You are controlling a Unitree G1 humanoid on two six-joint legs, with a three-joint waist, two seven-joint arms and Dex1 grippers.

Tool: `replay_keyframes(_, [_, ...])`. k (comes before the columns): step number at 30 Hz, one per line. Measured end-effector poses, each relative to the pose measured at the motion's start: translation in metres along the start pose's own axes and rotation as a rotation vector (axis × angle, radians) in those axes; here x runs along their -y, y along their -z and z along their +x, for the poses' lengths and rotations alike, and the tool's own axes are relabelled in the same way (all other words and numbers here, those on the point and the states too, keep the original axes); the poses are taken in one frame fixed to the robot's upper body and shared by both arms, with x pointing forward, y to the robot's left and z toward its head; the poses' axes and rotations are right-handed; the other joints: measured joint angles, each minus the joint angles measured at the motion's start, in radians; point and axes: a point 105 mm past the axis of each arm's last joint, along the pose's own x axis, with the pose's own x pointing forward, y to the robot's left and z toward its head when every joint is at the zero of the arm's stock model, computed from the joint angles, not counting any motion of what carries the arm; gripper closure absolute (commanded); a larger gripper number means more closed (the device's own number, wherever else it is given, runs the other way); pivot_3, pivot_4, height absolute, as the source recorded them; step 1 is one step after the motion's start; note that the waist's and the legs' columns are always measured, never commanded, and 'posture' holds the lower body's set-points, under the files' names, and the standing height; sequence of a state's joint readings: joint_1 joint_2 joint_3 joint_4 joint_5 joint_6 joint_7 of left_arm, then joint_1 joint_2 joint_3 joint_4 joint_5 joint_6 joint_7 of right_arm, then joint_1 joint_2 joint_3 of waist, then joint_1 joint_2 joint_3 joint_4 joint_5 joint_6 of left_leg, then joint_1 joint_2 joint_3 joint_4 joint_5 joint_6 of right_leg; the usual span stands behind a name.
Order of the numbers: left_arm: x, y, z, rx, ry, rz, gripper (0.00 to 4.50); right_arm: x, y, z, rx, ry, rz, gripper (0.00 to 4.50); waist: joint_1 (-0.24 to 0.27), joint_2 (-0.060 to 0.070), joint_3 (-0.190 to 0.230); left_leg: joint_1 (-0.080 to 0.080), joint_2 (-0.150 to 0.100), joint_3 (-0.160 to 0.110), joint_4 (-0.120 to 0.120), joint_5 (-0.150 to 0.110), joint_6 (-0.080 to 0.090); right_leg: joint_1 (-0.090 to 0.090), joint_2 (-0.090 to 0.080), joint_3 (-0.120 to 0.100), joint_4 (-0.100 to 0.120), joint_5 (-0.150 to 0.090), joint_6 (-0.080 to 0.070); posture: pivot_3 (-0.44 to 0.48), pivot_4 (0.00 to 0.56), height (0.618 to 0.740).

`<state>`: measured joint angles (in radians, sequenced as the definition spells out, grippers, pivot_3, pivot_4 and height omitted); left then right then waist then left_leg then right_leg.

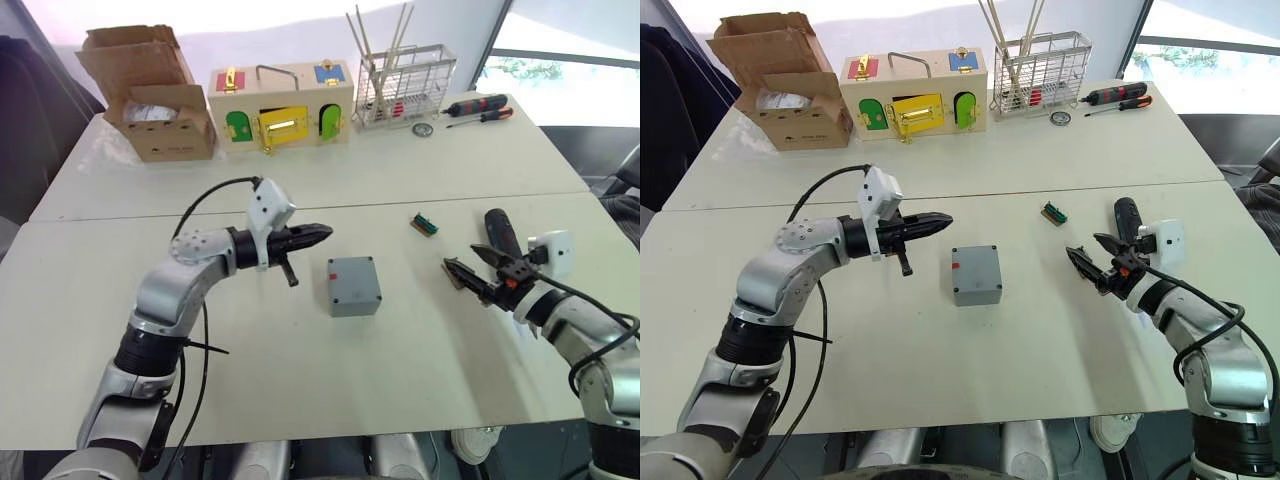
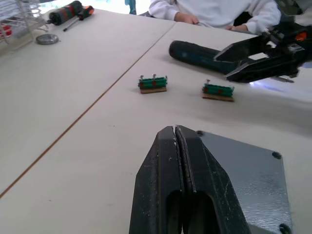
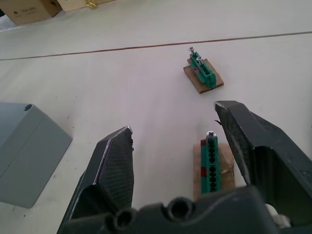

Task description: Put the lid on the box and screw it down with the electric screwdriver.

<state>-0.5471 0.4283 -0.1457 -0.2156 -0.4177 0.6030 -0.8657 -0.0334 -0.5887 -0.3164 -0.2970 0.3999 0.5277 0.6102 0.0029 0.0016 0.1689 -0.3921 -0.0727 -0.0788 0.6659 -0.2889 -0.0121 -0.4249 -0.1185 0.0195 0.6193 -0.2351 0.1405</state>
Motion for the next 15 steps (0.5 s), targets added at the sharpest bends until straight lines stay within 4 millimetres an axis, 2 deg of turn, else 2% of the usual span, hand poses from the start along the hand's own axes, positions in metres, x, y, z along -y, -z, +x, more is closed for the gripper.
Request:
replay_keyframes(3, [0.015,-0.003,0.000,0.001,0.059,0.000,4.50,0.000,0.003,0.002,-0.015,0.006,0.005,1.38,0.001,0.000,0.000,0.000,0.000,0.000,0.000,0.000,0.000,0.000,0.000,0.001,0.000,0.000,0.000,0.000,0.150,0.734])
replay_keyframes(6, [0.028,0.007,-0.002,-0.034,0.097,-0.033,4.50,-0.002,0.010,0.005,-0.043,0.000,0.022,1.38,0.004,0.000,0.000,0.000,0.000,0.000,0.000,0.000,0.000,0.000,0.000,0.001,0.000,0.000,0.000,0.000,0.150,0.734])
replay_keyframes(12, [0.043,0.012,-0.012,-0.087,0.129,-0.038,4.50,0.005,0.019,0.009,-0.090,0.031,0.025,1.38,0.008,0.000,0.000,0.000,0.000,0.000,0.000,0.000,0.000,0.000,0.000,0.001,0.000,0.000,0.000,0.000,0.150,0.734])
replay_keyframes(15, [0.045,0.012,-0.015,-0.107,0.130,-0.023,4.50,0.005,0.021,0.011,-0.098,0.032,0.029,1.38,0.008,0.000,0.000,0.000,0.000,0.000,0.000,0.000,0.000,0.000,0.000,0.001,0.000,0.000,0.000,0.000,0.150,0.734])
